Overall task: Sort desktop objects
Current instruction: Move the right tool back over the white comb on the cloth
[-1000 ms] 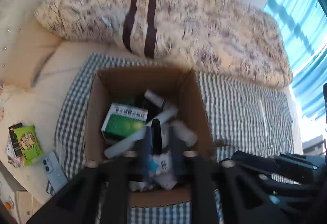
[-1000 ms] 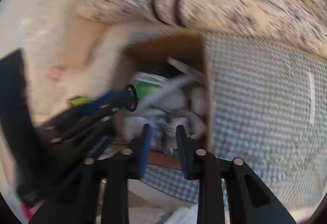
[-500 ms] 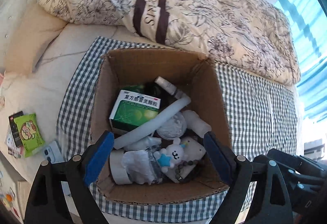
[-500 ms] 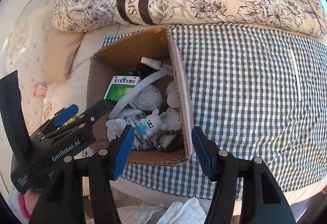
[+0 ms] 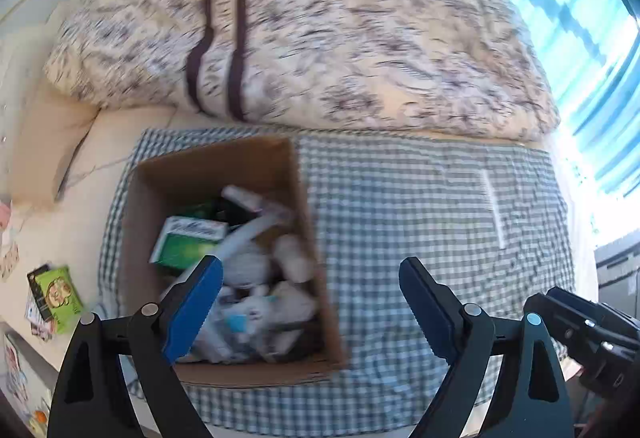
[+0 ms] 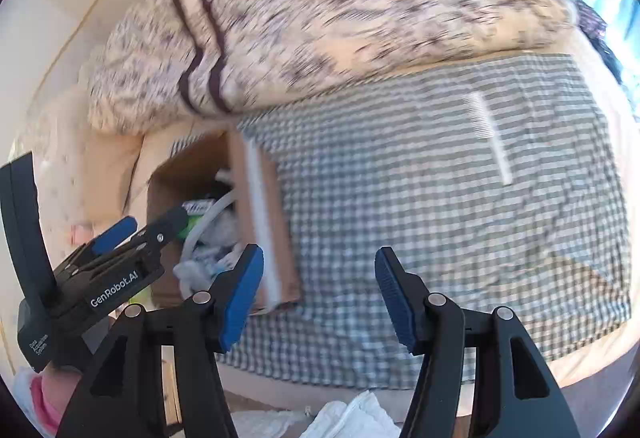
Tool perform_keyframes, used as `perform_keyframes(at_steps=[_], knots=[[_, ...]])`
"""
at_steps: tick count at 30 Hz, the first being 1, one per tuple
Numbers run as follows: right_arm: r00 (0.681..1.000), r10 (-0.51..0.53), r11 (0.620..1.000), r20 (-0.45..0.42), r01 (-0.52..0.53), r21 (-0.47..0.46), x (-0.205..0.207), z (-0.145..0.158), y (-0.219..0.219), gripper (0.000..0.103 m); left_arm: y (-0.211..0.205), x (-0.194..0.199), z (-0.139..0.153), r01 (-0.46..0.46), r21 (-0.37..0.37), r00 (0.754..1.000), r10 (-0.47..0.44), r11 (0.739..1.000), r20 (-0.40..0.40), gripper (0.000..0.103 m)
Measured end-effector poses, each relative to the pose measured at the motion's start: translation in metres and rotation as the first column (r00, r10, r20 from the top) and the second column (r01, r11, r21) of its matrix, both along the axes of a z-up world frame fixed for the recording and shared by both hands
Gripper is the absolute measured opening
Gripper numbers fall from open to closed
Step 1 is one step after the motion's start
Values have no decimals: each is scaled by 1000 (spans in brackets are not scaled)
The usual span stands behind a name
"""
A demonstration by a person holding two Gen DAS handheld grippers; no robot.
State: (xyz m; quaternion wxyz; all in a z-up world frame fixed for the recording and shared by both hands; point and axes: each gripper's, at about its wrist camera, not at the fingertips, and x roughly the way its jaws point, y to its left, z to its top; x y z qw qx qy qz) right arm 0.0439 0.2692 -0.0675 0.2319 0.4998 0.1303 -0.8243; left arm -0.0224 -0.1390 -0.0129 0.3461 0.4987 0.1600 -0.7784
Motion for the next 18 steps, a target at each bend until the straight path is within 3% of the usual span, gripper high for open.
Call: perform_keyframes(at_steps=[5,9,14,18], knots=[[997,-30,1000,-73,29,-2,-32,36,56,58,51,-52,-5,7,-19,1000,-8,1000,-20,100],[996,-34,999,-86,34,6,-65,45,89,58,84,-84,-23,3,-9,1000,-3,1000,-23,101],[996,-9,998,-90,15,61,-98,33,111,58,109,-110,-62,-9,27,1000,9,1000,-12,102],[997,12,993,-77,-3,118,-125,3,118,58,109,-118,-102,-33,32,999,32,999,31,102]])
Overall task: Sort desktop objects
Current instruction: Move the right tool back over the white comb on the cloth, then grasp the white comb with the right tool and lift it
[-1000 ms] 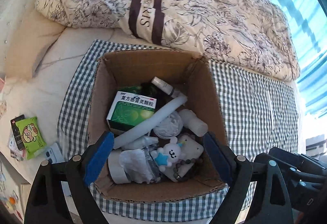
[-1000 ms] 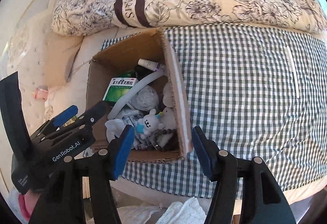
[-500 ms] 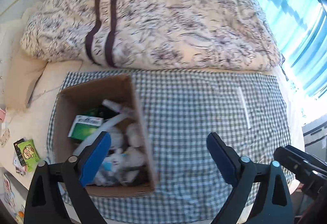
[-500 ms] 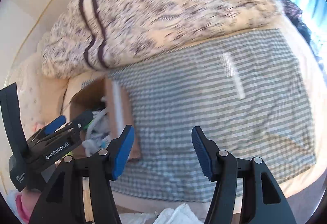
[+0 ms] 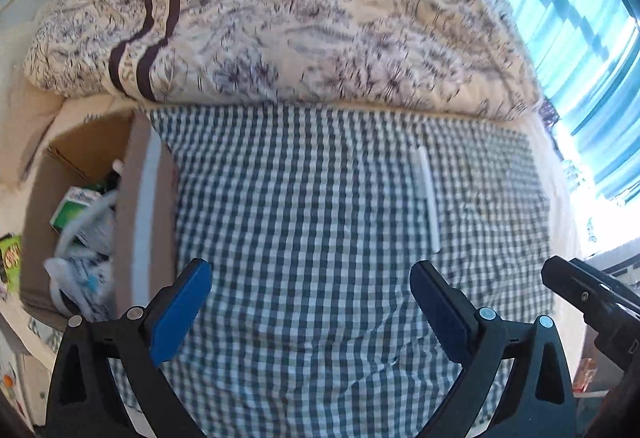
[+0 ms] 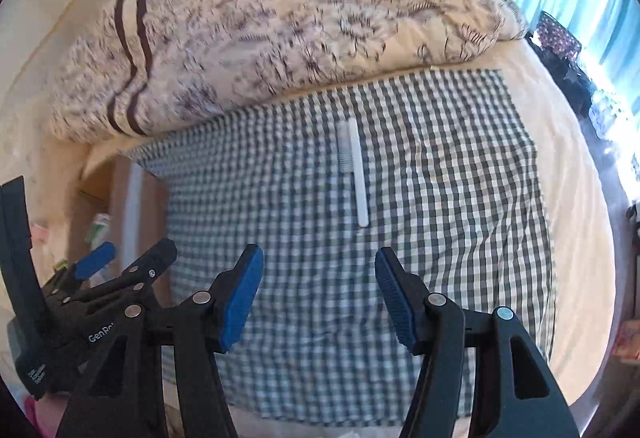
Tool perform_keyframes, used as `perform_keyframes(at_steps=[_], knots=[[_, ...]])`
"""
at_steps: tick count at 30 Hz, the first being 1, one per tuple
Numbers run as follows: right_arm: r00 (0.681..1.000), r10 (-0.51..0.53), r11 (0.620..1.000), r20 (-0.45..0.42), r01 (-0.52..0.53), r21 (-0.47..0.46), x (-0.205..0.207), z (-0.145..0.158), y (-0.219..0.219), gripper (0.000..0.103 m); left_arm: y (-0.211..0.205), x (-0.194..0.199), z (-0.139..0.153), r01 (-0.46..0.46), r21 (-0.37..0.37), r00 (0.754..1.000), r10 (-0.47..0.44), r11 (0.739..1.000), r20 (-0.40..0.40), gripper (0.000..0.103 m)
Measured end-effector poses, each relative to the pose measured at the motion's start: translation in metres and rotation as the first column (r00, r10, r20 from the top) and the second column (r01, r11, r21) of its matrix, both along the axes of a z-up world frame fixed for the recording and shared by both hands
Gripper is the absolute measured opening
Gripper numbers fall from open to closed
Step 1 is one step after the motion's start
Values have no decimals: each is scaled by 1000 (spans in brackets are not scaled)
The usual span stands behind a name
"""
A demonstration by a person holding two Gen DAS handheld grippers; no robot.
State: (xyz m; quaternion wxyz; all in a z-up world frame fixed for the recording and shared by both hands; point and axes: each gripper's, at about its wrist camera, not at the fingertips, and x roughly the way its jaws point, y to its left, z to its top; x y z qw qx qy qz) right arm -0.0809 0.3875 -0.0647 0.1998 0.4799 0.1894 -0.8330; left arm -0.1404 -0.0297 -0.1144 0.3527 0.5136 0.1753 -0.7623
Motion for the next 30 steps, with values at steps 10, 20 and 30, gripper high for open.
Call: perform_keyframes(at_steps=[10,20,30], knots=[[999,5,999,44,-6,32,-73,-88,-5,58,-37,-3,-89,-55,-43,993,59,998,101,102],[997,-35,995,75,28,95,-148,-150,-23,41,-77,-9,-150,-125,-35,976,129,992,173,102],[984,-129,988,120,118,95,-154,-154,-8,13,-91,-12,-158,-136,-14,970,136,991,200,102]])
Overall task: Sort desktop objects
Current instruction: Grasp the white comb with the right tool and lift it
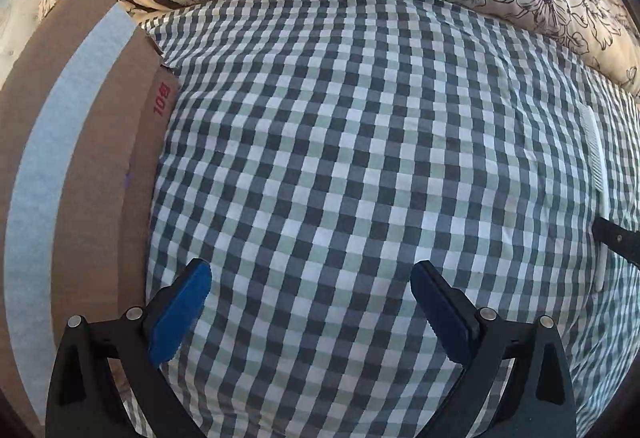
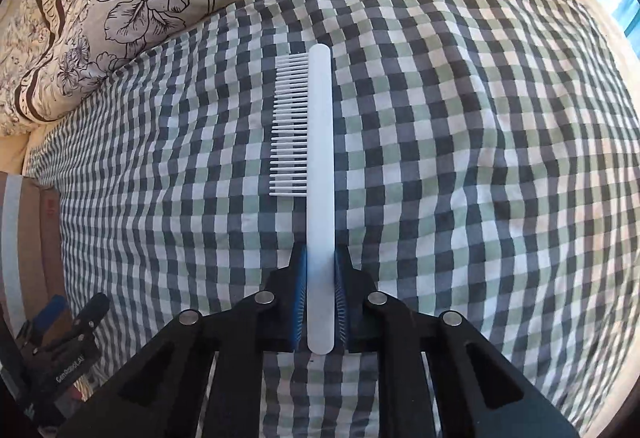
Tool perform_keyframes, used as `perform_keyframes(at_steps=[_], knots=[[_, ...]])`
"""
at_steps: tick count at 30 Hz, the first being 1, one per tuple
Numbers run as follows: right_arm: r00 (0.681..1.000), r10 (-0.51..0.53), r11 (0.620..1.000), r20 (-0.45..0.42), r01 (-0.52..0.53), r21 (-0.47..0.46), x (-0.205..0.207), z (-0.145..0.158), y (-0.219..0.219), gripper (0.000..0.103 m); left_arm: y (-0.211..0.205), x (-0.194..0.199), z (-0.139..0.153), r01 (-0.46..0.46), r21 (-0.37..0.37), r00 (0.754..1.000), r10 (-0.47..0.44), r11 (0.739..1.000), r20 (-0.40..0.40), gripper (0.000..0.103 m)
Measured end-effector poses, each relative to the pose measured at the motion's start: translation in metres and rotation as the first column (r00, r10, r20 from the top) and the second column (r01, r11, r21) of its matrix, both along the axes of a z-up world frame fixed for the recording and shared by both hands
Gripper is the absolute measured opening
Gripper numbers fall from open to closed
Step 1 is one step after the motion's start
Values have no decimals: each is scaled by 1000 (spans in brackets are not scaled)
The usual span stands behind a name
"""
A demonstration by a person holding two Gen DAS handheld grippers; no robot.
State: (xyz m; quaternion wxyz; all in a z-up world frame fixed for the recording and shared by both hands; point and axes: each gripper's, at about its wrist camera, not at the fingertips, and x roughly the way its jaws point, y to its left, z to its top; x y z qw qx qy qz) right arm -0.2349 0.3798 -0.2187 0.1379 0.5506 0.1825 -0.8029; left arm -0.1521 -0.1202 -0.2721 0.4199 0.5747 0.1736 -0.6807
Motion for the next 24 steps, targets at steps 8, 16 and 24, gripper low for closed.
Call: perform_keyframes(at_steps=[8,16,24], knots=[[998,-41,997,48,44,-63,37,37,14,13,9,-5,28,50,-10,999,-50,999,-7,102],[996,-20,997,92,27,-76,106,81,23,7,23,19,94,80,-29,993,-82,996,-87,102],[996,1,998,86,4,-58,178,99,5,2,21,63,137,133,-13,981,-134,991,-143,102]])
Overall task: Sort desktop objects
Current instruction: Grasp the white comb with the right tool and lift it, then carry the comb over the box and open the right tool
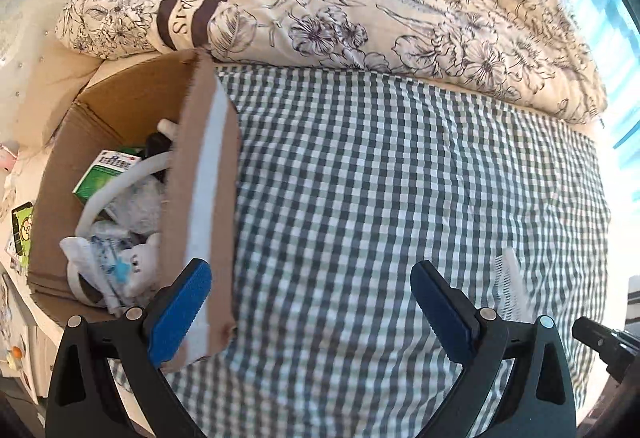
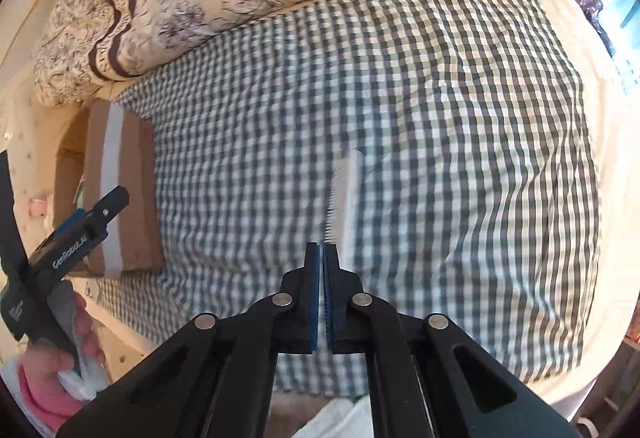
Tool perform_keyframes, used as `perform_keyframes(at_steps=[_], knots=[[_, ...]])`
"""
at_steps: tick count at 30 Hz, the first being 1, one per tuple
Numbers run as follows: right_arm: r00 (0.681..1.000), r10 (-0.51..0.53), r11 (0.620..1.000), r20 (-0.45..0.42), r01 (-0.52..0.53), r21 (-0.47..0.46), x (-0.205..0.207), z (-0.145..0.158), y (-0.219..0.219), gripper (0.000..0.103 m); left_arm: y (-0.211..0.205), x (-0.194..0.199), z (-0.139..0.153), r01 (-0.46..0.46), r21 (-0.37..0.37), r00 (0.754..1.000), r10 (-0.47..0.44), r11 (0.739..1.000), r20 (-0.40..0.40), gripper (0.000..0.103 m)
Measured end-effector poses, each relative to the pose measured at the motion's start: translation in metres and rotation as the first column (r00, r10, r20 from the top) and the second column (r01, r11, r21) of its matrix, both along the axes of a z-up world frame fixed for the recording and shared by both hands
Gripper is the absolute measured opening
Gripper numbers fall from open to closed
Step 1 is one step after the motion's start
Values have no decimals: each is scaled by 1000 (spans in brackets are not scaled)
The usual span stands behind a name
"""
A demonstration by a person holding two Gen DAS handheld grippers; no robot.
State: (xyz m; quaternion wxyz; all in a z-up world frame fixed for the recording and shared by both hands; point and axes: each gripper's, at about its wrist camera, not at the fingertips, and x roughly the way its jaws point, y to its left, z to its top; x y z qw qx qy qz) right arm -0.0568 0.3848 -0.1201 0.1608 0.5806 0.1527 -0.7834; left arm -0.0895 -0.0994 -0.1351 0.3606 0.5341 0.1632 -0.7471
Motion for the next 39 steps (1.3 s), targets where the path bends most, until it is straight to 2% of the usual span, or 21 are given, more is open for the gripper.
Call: perform_keyframes(at_steps=[2,4,5,6,9,12,14,20,22,23,27,30,36,39], knots=[[1000,-21,1000,-21,20,-24,11,0,-1,3,-7,7,4,29,22,1000,-28,999,-9,102],[997,-74,995,-27,72,-74,12,-7,6,35,-11,12,10,61,35,998,-60,998,-12,102],[993,-108,991,-45,104,-89,10,-13,10,61,-11,16,15,83,30,996,-82,996,-18,102],[989,-133,988,-67,126,-92,7,-20,14,63,-11,18,18,103,20,995,-102,994,-20,102],[982,-176,983,-60,173,-62,-11,-53,20,61,-9,22,20,167,-17,986,-167,986,4,102],[981,-181,983,-73,181,-15,-29,-82,16,60,-10,29,14,192,-30,981,-192,981,26,102],[982,-171,984,-85,174,25,-40,-99,11,57,-12,33,4,184,-10,982,-184,983,35,102],[990,-114,985,-83,124,124,-57,-134,1,56,-12,38,-31,149,44,985,-152,988,80,102],[990,-96,980,-101,112,165,-57,-140,2,44,-9,37,-39,140,39,985,-143,989,96,103],[988,-96,977,-118,116,179,-56,-139,3,33,-8,36,-41,139,32,985,-142,990,100,103],[979,-100,974,-179,133,186,-45,-124,6,33,-10,34,-41,124,43,988,-127,991,92,103],[976,-86,982,-202,117,150,-29,-104,3,33,-15,37,-34,117,64,990,-121,991,70,103],[976,-49,996,-212,64,63,13,-51,-24,33,-19,37,0,166,25,986,-166,986,23,103],[978,30,999,-204,-32,-3,46,-23,-59,33,-28,45,27,191,9,981,-191,982,-18,103]])
